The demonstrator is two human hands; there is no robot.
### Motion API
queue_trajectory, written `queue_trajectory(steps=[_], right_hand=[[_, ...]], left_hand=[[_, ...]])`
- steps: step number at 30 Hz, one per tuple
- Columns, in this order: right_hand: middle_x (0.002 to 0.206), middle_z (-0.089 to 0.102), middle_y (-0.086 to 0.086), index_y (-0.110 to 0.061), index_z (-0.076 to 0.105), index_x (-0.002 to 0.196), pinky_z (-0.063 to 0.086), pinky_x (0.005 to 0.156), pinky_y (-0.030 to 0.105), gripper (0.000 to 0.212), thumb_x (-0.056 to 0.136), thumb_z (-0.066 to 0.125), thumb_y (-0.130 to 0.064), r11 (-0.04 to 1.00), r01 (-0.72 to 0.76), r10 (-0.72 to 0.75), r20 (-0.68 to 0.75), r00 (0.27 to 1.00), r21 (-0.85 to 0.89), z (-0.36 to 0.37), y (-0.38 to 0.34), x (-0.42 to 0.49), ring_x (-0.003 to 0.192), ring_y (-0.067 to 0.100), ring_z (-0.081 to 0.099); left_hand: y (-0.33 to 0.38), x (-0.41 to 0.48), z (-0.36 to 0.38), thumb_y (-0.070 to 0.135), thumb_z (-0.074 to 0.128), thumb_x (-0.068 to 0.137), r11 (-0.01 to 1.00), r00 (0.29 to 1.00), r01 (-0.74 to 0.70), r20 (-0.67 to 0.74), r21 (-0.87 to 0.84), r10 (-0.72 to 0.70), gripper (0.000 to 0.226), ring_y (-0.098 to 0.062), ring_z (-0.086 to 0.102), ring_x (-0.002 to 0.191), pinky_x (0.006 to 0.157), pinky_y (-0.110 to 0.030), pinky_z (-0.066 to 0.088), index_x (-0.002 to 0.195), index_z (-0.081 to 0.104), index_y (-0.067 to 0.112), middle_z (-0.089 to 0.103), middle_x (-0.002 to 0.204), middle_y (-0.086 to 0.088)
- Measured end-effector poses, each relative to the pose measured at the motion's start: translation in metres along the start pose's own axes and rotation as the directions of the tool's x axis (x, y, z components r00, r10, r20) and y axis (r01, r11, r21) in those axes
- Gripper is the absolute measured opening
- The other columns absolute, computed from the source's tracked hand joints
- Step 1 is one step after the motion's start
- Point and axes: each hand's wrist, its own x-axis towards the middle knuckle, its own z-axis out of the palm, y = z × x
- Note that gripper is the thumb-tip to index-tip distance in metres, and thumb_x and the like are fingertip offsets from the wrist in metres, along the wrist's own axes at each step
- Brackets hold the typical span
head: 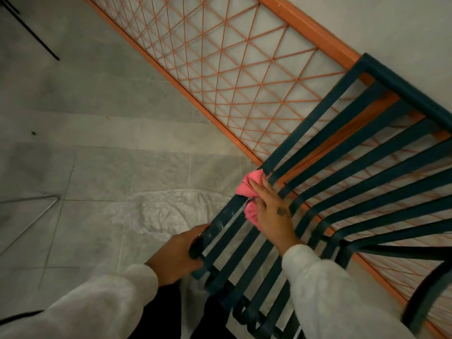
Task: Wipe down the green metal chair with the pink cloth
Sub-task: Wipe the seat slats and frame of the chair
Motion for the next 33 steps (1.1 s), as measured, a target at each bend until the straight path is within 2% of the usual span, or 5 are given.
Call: queue_trajectory(steps=[8, 19, 24, 29, 33], right_hand=[[0.16, 0.019, -0.017, -0.039, 0.038, 0.146, 0.027, 0.115, 0.024, 0.055, 0.1, 0.047, -0.01, 0.944, 0.331, -0.325, 0.204, 0.924, 0.002, 0.064, 0.0, -0.092, 0.135, 0.007, 0.037], [0.156, 0.031, -0.013, -0.031, 0.056, 0.135, 0.037, 0.111, 0.032, 0.042, 0.099, 0.048, -0.009, 0.989, 0.147, -0.148, 0.048, 0.988, 0.02, 0.025, 0.002, -0.018, 0.137, 0.004, 0.03], [0.159, 0.025, -0.01, -0.033, 0.046, 0.142, 0.037, 0.109, 0.024, 0.045, 0.098, 0.043, -0.023, 0.945, 0.318, -0.318, 0.024, 0.948, -0.072, 0.079, -0.005, -0.09, 0.13, 0.002, 0.038], [0.158, 0.029, -0.006, -0.027, 0.05, 0.141, 0.053, 0.094, 0.039, 0.063, 0.086, 0.062, 0.001, 0.824, 0.556, -0.507, 0.297, 0.809, -0.108, 0.08, 0.004, -0.095, 0.114, 0.021, 0.056], [0.152, 0.016, -0.033, -0.045, 0.047, 0.138, 0.038, 0.1, 0.009, 0.057, 0.098, 0.048, -0.004, 0.892, 0.451, -0.418, 0.338, 0.843, -0.022, 0.04, 0.003, -0.057, 0.129, -0.016, 0.029]], left_hand=[[-0.027, -0.009, 0.025, 0.012, 0.078, 0.074, 0.998, 0.944, -0.005, -0.329, 0.058, 0.024, 0.042, 0.007, 0.065, 0.083, 0.073, -0.006, 0.045, 0.105, 0.065, 0.037, 0.071, 0.086, 0.021], [-0.039, -0.011, 0.026, 0.022, 0.076, 0.079, 1.0, 0.952, -0.001, -0.306, -0.013, -0.003, 0.04, 0.008, 0.062, 0.093, 0.082, -0.007, 0.047, 0.115, 0.064, 0.034, 0.068, 0.099, 0.02], [-0.05, -0.008, 0.028, 0.022, 0.079, 0.076, 0.999, 0.939, -0.053, -0.34, 0.014, 0.054, 0.036, -0.001, 0.066, 0.085, 0.079, -0.015, 0.051, 0.11, 0.067, 0.025, 0.072, 0.093, 0.014], [-0.065, -0.01, 0.028, 0.018, 0.078, 0.076, 0.995, 0.951, -0.028, -0.305, 0.091, 0.054, 0.023, -0.006, 0.065, 0.076, 0.071, -0.024, 0.054, 0.096, 0.067, 0.021, 0.07, 0.082, 0.011], [-0.064, -0.012, 0.024, 0.016, 0.074, 0.079, 0.998, 0.968, 0.019, -0.25, 0.067, -0.001, 0.036, 0.006, 0.062, 0.087, 0.078, -0.011, 0.049, 0.111, 0.062, 0.03, 0.066, 0.092, 0.02]])
